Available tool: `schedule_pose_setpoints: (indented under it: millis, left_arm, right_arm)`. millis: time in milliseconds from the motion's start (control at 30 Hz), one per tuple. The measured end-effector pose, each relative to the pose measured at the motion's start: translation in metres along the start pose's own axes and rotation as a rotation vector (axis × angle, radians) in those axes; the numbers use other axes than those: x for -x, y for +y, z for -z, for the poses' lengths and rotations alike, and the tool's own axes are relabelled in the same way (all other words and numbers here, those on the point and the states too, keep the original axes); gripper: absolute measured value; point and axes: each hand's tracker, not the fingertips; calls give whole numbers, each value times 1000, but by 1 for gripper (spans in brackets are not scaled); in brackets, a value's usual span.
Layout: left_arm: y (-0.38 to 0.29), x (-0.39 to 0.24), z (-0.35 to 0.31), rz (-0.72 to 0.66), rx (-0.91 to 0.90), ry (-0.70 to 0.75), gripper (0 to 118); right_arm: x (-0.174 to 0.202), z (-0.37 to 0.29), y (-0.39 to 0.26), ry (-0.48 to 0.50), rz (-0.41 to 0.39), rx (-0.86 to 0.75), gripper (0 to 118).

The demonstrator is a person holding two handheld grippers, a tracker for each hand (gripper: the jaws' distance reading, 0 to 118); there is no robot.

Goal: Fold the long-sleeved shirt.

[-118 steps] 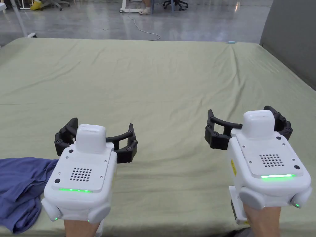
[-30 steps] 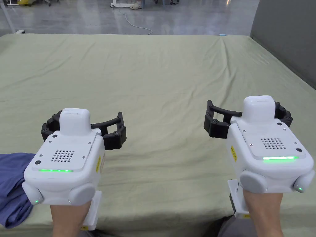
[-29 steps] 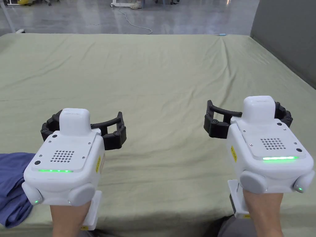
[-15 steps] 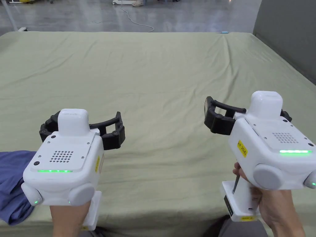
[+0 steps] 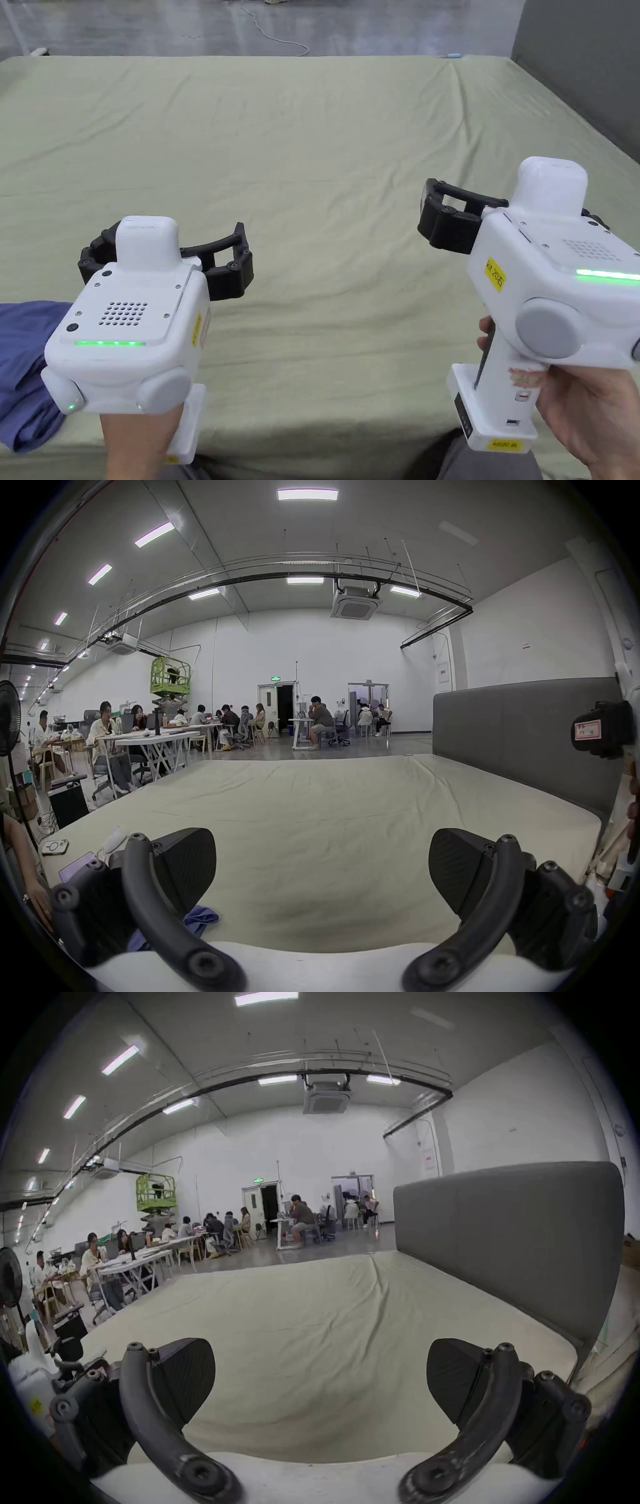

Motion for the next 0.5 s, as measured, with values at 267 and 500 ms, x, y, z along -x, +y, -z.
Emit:
schedule_pose_setpoints:
  millis: [267, 500]
  left_arm:
    - [0, 0, -1, -10, -2, 3, 118]
    - [-3, -1, -1, 6, 5, 1, 118]
  right_arm:
    - [-18, 10, -7, 32, 86, 62, 118]
    - [-25, 15, -25, 7, 71, 4, 118]
